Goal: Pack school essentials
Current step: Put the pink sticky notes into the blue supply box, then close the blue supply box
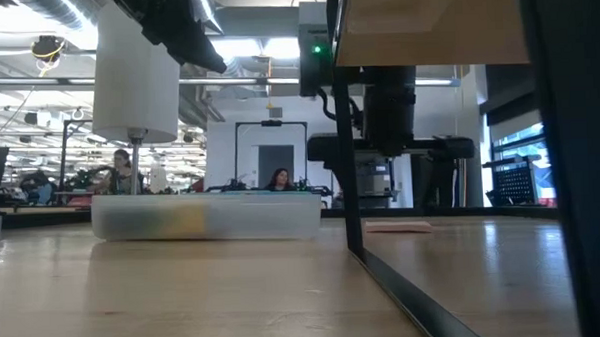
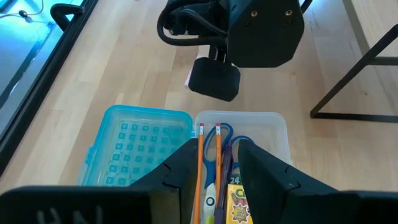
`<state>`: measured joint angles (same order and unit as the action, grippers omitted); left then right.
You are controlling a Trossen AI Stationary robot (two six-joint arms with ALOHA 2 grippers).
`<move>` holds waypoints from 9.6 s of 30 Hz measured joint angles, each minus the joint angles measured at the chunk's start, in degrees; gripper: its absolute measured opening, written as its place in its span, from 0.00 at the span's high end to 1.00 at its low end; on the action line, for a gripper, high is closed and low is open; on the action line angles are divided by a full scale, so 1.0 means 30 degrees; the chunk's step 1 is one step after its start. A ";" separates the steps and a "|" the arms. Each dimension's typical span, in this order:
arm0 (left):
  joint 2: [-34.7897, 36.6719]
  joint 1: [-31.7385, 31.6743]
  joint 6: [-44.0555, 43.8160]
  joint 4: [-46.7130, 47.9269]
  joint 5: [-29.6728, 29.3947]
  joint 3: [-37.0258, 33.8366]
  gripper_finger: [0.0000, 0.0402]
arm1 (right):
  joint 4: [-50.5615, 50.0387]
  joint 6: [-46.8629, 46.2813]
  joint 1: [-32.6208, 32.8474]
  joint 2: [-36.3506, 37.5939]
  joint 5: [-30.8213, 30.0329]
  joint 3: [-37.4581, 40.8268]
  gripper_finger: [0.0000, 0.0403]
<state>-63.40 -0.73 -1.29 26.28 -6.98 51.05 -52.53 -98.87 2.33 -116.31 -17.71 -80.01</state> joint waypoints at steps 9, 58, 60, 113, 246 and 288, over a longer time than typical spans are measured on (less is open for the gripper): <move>0.0000 0.0006 0.0003 0.0000 0.0000 0.0000 0.73 | -0.1407 -0.1744 0.0342 -0.0007 0.0236 -0.0057 0.01; -0.0005 0.0004 0.0003 0.0000 0.0000 0.0005 0.73 | -0.0088 -0.1851 0.0408 -0.0474 0.0996 0.0533 0.01; -0.0004 0.0006 0.0001 0.0004 0.0000 0.0004 0.73 | -0.0102 -0.1851 0.0408 -0.0474 0.0996 0.0533 0.01; 0.0000 0.0006 0.0003 0.0000 0.0003 0.0003 0.73 | -0.0583 -0.0568 0.0622 -0.0510 -0.0942 0.0577 0.20; 0.0029 0.1930 0.0505 0.1872 0.0291 0.0007 0.73 | 0.3351 3.1676 0.0998 -0.2630 0.3929 -0.6622 0.14; 0.0029 0.1930 0.0505 0.1869 0.0291 0.0007 0.73 | -0.1269 2.9289 0.0962 -0.2477 0.4318 -1.0284 0.97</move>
<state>-63.31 5.06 0.23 31.89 -6.11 51.07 -56.34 -11.00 5.21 -123.74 -4.75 -110.86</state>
